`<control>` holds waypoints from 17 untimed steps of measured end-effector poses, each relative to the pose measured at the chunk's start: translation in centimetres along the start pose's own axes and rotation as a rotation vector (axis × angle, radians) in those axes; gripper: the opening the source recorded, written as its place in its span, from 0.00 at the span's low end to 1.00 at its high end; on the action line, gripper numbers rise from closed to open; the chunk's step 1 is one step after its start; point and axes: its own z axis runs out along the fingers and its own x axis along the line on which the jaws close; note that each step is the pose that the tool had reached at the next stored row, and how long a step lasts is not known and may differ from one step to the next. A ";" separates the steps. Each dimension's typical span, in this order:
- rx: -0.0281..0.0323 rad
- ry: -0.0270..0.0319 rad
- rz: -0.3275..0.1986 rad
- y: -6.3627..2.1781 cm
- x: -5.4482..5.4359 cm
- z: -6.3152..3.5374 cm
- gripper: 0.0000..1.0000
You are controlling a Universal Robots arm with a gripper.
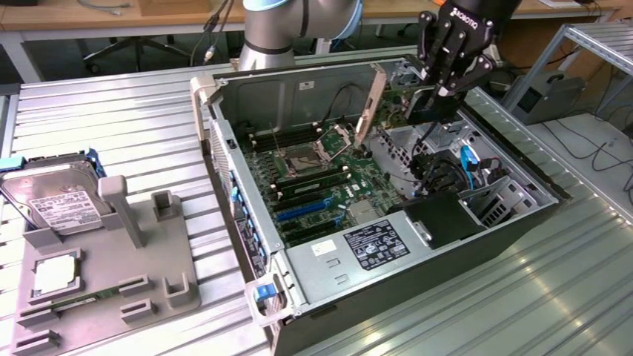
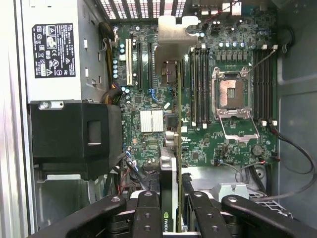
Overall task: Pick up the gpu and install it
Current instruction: 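Insert the gpu into the slot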
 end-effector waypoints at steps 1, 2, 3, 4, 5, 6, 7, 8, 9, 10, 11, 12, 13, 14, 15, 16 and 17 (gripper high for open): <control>0.0000 -0.0001 0.000 0.03 0.0 0.01 0.27; 0.0000 -0.0004 0.000 0.12 0.0 0.04 0.27; 0.0000 0.0000 0.000 0.25 0.0 0.04 0.27; -0.0001 0.0001 0.000 0.35 -0.1 0.04 0.27; -0.0001 0.0000 0.000 0.55 -0.1 0.06 0.27; -0.0001 0.0000 0.000 0.76 -0.2 0.07 0.27; 0.0000 0.0000 0.000 0.91 -0.2 0.08 0.27; 0.0000 -0.0001 0.000 1.16 -0.2 0.10 0.27; 0.0000 0.0000 0.000 1.32 -0.3 0.10 0.27; 0.0000 0.0000 0.000 1.55 -0.3 0.12 0.27; 0.0001 0.0000 0.000 1.80 -0.3 0.14 0.27; 0.0003 0.0000 0.000 2.03 -0.3 0.16 0.27; 0.0007 0.0000 0.000 2.40 -0.4 0.21 0.27; 0.0013 -0.0001 0.000 2.76 -0.4 0.27 0.27; 0.0015 0.0000 0.000 2.98 -0.4 0.31 0.27; 0.0016 -0.0001 0.000 3.17 -0.4 0.36 0.27; 0.0017 -0.0001 0.000 3.36 -0.4 0.42 0.27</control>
